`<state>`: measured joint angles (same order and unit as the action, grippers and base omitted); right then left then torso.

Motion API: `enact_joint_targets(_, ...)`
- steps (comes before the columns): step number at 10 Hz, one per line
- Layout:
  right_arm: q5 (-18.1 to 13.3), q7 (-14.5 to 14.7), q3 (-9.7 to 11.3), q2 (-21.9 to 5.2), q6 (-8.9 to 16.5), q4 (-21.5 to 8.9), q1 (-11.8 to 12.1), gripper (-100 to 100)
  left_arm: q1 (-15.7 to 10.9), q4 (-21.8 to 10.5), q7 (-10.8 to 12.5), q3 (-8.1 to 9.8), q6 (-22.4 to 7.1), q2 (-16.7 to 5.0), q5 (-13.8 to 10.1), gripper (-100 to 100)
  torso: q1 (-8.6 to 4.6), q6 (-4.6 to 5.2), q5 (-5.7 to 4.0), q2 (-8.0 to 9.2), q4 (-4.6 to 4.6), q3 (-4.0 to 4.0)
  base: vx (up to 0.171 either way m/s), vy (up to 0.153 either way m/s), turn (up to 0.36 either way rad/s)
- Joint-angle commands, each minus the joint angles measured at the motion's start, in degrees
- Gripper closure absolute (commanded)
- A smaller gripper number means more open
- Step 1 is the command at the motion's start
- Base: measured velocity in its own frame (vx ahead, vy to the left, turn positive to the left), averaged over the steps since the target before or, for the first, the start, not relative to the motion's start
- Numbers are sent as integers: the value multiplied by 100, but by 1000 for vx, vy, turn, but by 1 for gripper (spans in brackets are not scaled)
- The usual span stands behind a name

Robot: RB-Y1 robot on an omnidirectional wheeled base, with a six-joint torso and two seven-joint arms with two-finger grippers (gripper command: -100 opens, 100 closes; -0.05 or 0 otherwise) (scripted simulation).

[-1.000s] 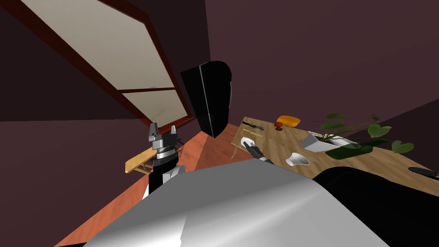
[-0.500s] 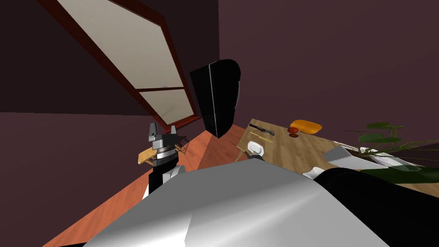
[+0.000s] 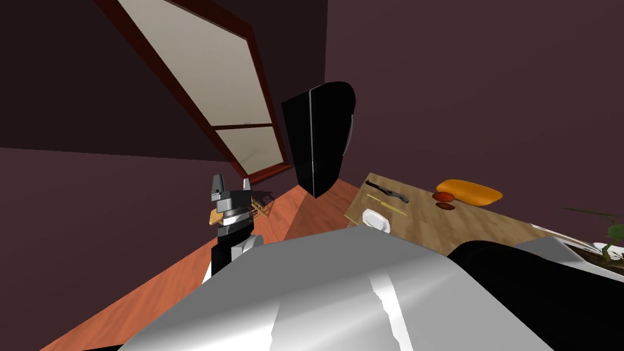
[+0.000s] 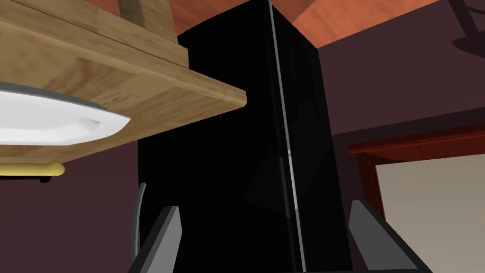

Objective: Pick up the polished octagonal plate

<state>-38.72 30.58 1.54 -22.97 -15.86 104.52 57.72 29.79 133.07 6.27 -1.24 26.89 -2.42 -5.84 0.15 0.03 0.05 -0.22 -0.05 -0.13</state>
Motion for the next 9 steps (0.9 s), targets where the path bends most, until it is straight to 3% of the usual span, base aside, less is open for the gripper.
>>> enact_joint_targets(1,-204,70,-21,-91,37,-110,94,-100,0,0,0,0,0,0,0,0,0,0,0,0,0,0,87,-5,78)
enact_joint_targets(3,-610,302,15,-307,212,-396,349,-100,0,0,0,0,0,0,0,0,-6,1,-1,-1,0,-1,120,-1,139)
enact_joint_targets(9,-1516,704,76,-773,553,-878,750,-100,1,0,0,1,0,0,0,0,-8,3,-2,4,1,2,99,-12,88)
